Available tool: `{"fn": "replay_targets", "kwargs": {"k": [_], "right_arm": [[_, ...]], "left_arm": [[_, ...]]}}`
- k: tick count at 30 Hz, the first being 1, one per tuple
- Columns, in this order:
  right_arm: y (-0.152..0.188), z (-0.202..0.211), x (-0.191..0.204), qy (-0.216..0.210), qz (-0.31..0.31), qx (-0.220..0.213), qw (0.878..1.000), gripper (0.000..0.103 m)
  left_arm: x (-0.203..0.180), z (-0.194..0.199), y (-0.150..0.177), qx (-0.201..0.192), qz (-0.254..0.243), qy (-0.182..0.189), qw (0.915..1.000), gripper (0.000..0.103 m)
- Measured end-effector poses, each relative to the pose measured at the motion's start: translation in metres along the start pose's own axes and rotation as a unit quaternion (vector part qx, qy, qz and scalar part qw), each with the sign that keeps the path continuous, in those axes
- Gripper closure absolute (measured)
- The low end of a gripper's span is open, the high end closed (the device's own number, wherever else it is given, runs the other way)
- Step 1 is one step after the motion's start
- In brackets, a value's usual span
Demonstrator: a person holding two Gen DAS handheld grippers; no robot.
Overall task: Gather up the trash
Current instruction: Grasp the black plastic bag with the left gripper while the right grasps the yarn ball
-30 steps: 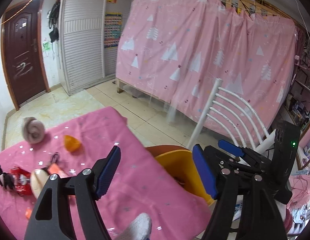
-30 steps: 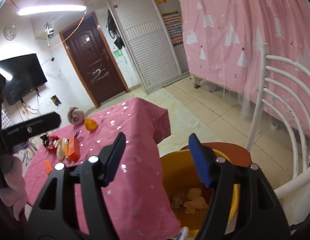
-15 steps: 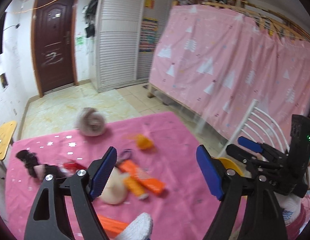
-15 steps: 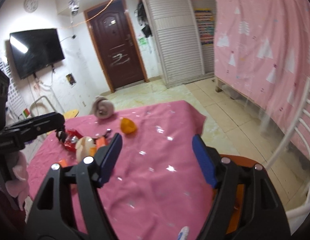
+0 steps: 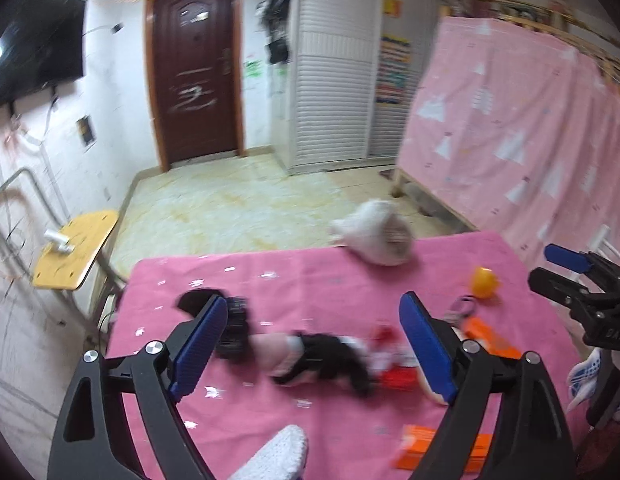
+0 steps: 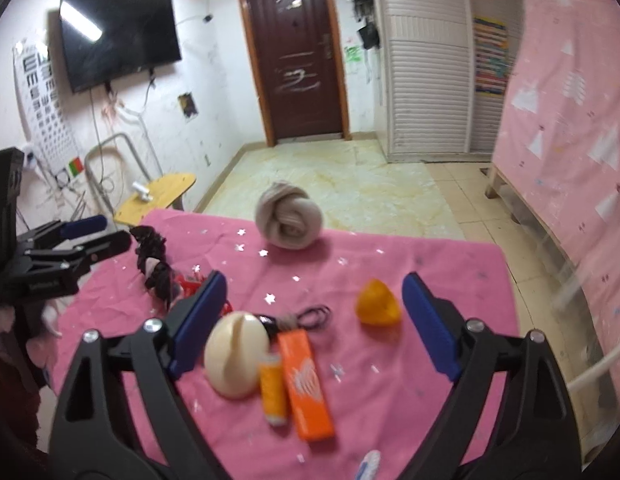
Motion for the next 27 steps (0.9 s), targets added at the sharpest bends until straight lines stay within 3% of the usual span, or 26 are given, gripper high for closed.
{"fn": "replay_targets", "kwargs": {"k": [10,21,27], "right_arm": [[-0.033,-0.075,0.033,0.002,0.056,0.044,0.997,0.012],[-0.055,-0.147,0.048,0.011,0.102,0.098,0.990,0.012],[-0.052,-0.176,0.053,0.019,0.119,0.135,0.984,0.012]], "left_arm": [[0.071,-0.047,0.014,0.044,0.045,-0.031,0.9975,0.023],[0.076,-0.097,0.036,0.102,0.047,-0.014,0.9936,0.019],[0.079,-0.105,0.040,0.107,0.046,-0.018,0.9931,0.019]]}}
Point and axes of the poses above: each gripper's, at about its wrist camera, not at the fingertips, and z roughly against the way its jaws point, x to its left, y to its underside, the point moved 7 cm from there along -z, roughly the way its jaws point, and after that the axes turned 7 degrees about -z, right-handed, at the moved point
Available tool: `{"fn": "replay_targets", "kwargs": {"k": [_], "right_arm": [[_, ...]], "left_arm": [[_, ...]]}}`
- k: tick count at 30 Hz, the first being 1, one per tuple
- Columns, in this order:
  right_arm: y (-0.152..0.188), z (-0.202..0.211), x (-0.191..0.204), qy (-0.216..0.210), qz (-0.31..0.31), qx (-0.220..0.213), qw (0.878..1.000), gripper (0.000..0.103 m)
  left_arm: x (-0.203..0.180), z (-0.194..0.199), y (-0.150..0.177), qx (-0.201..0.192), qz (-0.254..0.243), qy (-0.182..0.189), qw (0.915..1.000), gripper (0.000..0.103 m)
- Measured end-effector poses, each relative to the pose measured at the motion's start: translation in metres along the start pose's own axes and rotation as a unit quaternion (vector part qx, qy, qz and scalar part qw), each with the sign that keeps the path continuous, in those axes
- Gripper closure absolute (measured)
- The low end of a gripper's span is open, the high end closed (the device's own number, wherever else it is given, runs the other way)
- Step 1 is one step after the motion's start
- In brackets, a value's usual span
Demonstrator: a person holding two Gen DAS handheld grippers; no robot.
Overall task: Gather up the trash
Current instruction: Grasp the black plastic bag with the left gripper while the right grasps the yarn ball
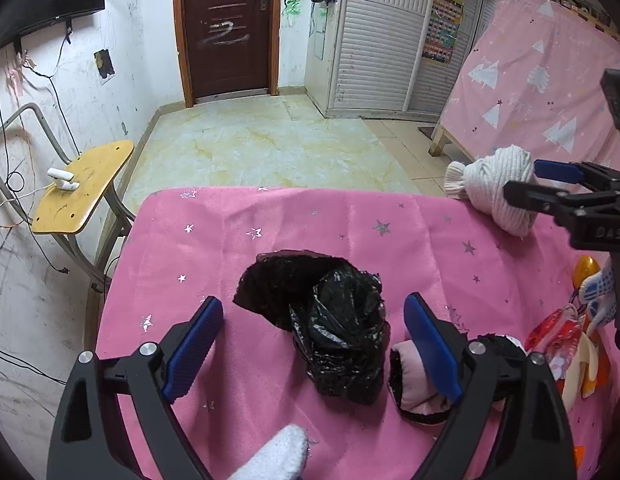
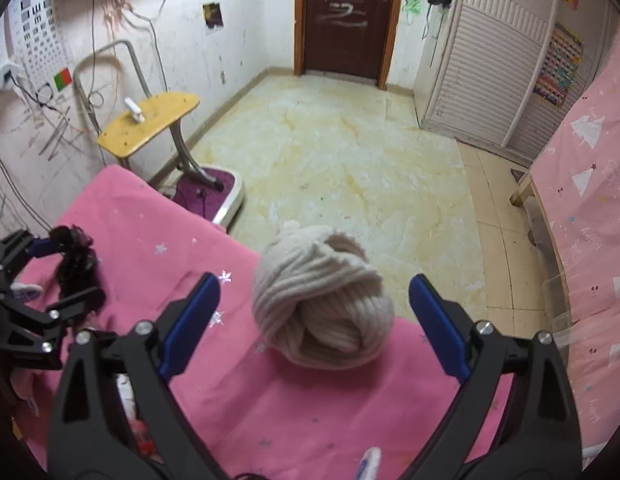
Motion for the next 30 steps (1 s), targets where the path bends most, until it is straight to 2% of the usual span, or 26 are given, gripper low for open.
{"fn": "replay_targets", "kwargs": {"k": [7,10,11,13,18,21,23,24,26,30], "right_arm": [[0.002,-0.019,0.003,0.010,0.005,0.024,1.000,0.012],[0.002,-0.020,0.002,0.026,0.010,0.023,0.999,0.041],[0.001,-0.017,0.003,0.025,0.012,0.020,0.999,0.047],[0.001,-0.010,0.004,0.032,0.017,0.010,0.999,0.050],[0.000,0.036,-0.002,0.021,-0.008,-0.047,0.999,0.050],[0.010,0.069,-0.008,0.010,-0.025,-0.076,0.997,0.050],[0.020,0.088,-0.009,0.008,-0.031,-0.090,0.995,0.050],[0.027,0.099,-0.010,0.005,-0.036,-0.097,0.995,0.049],[0.038,0.118,-0.014,0.005,-0.044,-0.111,0.993,0.049],[0.063,0.157,-0.026,0.009,-0.064,-0.140,0.988,0.049]], "left_arm": [[0.003,-0.003,0.000,0.001,0.010,0.005,0.9999,0.019],[0.006,-0.004,0.002,0.003,0.018,0.012,0.9998,0.019],[0.008,-0.005,0.002,0.004,0.022,0.016,0.9996,0.019],[0.012,-0.006,0.001,0.002,0.026,0.020,0.9994,0.019],[0.010,-0.007,0.003,0.000,0.022,0.013,0.9997,0.020],[0.009,-0.006,0.003,-0.004,0.019,0.005,0.9998,0.032],[0.007,-0.003,0.003,-0.011,0.015,-0.010,0.9998,0.060],[0.006,-0.002,0.003,-0.012,0.014,-0.013,0.9997,0.065],[0.006,0.002,0.003,-0.019,0.019,-0.014,0.9996,0.070],[0.011,0.024,0.000,-0.049,0.034,-0.029,0.9978,0.070]]}}
Point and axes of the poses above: each gripper's, at about its wrist camera, not at the fingertips, and z roughly against the way its jaws point, x to its left, y to its underside, the point moved 7 cm from there along -z, roughly the way its jaws point, and after that the axes turned 7 degrees about -z, right-handed, at the moved point
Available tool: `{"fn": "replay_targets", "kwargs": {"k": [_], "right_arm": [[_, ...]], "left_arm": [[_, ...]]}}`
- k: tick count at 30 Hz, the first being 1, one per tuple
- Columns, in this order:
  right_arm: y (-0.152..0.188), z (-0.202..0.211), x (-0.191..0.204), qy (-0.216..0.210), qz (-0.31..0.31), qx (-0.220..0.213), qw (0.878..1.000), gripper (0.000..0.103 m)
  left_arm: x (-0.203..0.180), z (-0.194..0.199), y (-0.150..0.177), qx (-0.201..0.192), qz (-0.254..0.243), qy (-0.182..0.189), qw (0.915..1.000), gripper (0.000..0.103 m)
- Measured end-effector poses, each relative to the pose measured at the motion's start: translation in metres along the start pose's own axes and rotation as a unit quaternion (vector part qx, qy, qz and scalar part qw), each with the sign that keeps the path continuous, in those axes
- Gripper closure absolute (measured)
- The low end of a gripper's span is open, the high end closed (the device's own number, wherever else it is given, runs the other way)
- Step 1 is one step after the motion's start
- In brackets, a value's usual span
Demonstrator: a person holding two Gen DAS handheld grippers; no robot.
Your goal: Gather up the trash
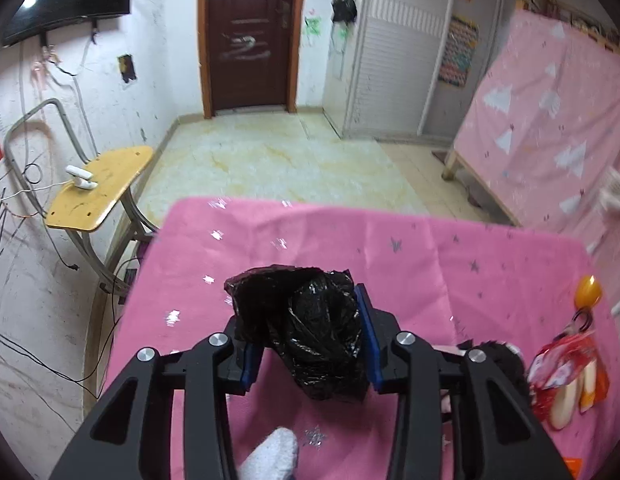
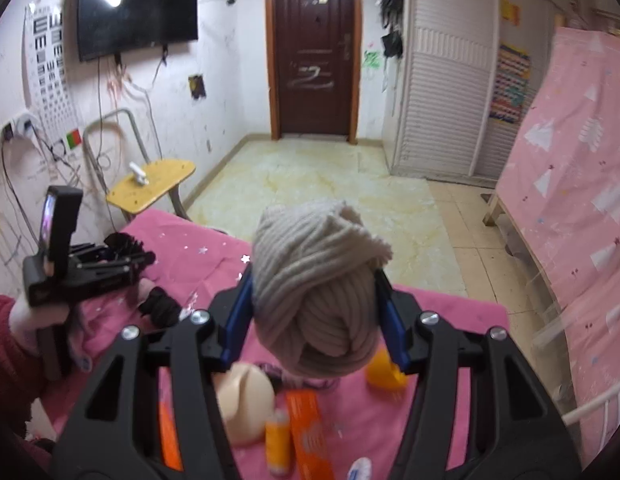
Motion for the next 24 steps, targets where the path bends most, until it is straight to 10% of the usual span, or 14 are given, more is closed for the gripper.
{"fn": "replay_targets", "kwargs": {"k": [24], "right_arm": [[0.083,0.184,-0.126,0.053,-0.134,-0.114,0.983,0.047]], "left_arm": [[-0.165,0.149,-0.002,-0.089,-0.101,0.058,0.9893,0.070]]}}
Point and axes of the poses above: each gripper's, at about its wrist camera, not at the fingertips, and z roughly against the way its jaws point, x to its left, y to its underside, the point moved 7 cm from there along -z, roughly the way its jaws point, and after that the axes turned 7 degrees about -z, right-handed, at the moved point
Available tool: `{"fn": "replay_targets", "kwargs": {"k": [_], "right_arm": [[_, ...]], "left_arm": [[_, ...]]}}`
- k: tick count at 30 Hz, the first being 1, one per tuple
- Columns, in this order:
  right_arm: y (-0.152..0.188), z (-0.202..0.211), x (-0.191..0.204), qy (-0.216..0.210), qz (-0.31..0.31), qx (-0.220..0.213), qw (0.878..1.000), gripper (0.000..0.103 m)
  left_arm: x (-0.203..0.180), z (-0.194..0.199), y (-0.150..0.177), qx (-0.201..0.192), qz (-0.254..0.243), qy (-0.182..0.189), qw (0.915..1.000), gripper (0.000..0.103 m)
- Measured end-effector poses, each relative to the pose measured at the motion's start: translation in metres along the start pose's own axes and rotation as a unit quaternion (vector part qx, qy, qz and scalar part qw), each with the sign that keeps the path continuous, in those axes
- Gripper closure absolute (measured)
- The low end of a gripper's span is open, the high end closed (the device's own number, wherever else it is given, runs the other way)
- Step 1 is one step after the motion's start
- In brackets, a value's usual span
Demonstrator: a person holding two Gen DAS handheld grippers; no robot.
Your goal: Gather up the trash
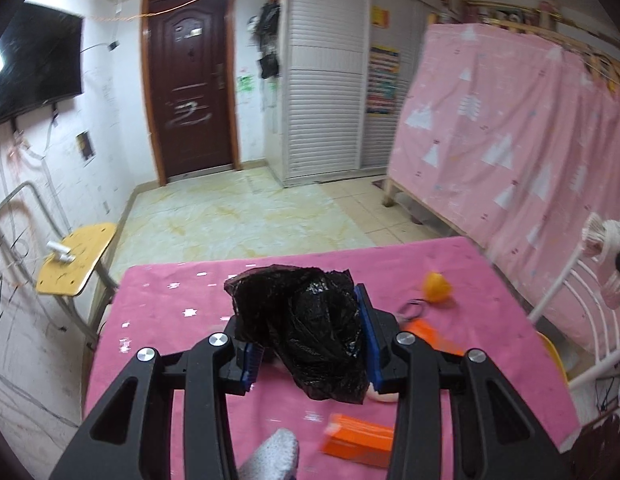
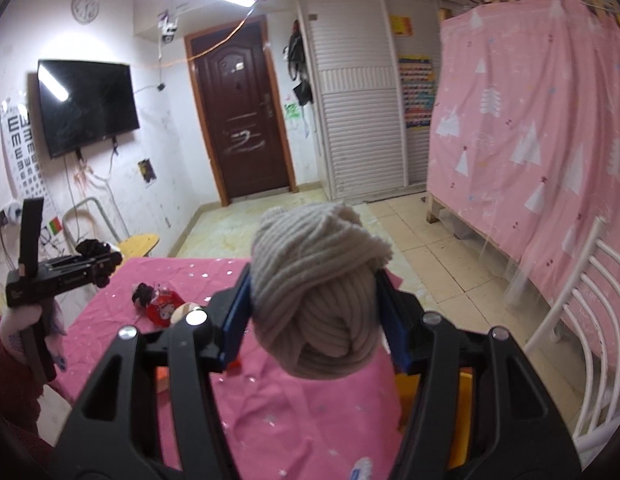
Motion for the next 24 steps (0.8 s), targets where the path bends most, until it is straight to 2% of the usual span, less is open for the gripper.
{"fn": "replay_targets", "kwargs": {"k": [6,12,17,19,22,24], "right_arm": [[0.013,0.028,-0.047,0.013,-0.039,-0.014,0.999,0.047],[0.028,0.040,-0.095,0.029,-0.077,-0.020,0.996,0.045],[0.046,0.035,-0.125,0.034,-0.106,-0.010,0.994,0.045],[0.056,0.022,-0.137,0.034,-0.117,0.008,0.992,0.044],[0.074,0.000,-0.151,0.038,-0.132,0.038,0.990,0.033],[0.081,-0.004,-0.160,0.037,-0.149,0.039,0.987,0.032]], "left_arm": [[-0.076,0.015,-0.008,-0.011,-0.039,0.041,0.9983,0.070],[-0.161,0.018,-0.012,-0.011,-0.078,0.089,0.9930,0.070],[-0.230,0.011,-0.010,-0.003,-0.112,0.123,0.9860,0.070],[-0.254,0.006,-0.008,0.002,-0.124,0.133,0.9833,0.070],[-0.287,-0.004,-0.004,0.018,-0.131,0.153,0.9794,0.070],[-0.304,-0.010,-0.002,0.026,-0.136,0.159,0.9774,0.070]]}}
Point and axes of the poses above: each gripper's, at about its wrist camera, not at the fingertips, and z roughly against the way its jaws point, x to its left, y to its underside, the point moved 7 cm from there along -z, roughly the way its jaws point, and after that the axes turned 7 degrees about -z, right-handed, at the moved point
